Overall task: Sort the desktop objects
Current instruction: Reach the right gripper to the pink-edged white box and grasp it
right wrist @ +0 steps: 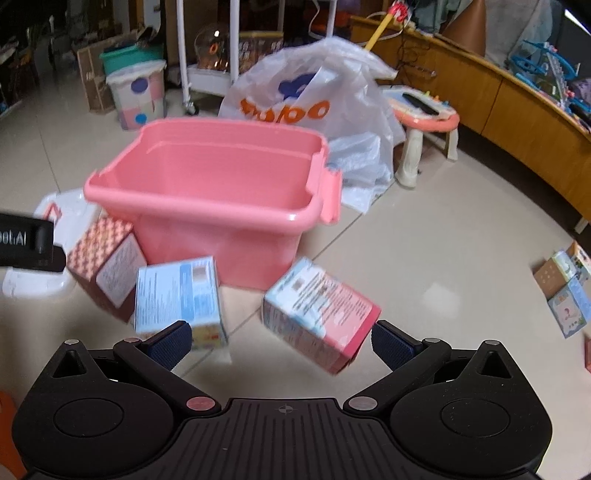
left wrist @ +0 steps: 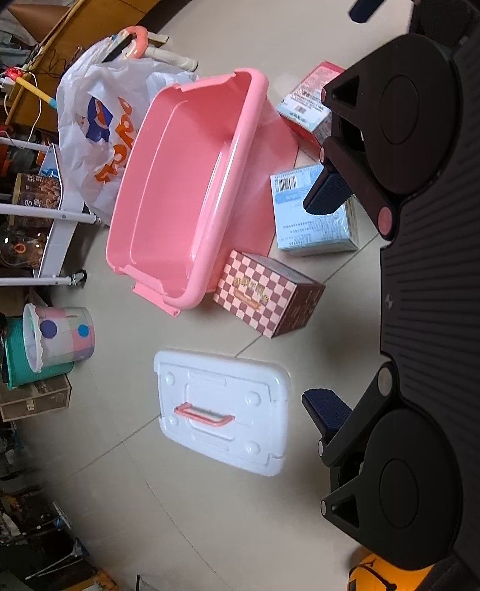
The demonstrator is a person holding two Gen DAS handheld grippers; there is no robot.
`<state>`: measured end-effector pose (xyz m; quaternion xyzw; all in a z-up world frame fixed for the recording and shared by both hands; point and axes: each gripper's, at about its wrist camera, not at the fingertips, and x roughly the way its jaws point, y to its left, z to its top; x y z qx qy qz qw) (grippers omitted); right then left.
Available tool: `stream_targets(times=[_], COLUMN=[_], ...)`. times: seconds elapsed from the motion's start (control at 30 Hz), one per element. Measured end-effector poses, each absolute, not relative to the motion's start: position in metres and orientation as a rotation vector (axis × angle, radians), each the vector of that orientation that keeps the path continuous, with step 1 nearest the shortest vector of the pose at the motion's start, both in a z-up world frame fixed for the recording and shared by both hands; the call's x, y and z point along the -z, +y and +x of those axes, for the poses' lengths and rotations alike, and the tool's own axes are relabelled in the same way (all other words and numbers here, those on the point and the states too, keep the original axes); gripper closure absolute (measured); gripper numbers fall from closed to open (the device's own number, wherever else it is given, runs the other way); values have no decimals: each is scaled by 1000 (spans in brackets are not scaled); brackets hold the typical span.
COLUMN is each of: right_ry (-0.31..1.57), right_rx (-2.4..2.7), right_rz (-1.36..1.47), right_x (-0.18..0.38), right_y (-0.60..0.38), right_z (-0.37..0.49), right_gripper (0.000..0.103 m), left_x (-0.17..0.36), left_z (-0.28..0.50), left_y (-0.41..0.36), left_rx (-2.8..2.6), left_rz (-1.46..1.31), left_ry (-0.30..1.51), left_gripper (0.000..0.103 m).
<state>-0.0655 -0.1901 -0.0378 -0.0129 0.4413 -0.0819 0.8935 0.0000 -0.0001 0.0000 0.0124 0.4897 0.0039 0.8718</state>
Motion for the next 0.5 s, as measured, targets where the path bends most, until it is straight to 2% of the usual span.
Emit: stream_targets(times=[0.2,0.5], right_ry=[880,1027], right_rx=[149,-30], right_rz=[-27,-237], right_x=[21,48], right_y=[-204,-223], right_z=[-51,-16], right_gripper=[0,0], left_x=[6,19], left_z=[6,7], left_y=[-8,2], left_rx=[-7,-46], left_rz=[-31,-137], left_ry=[1050,1061], left_gripper=[0,0])
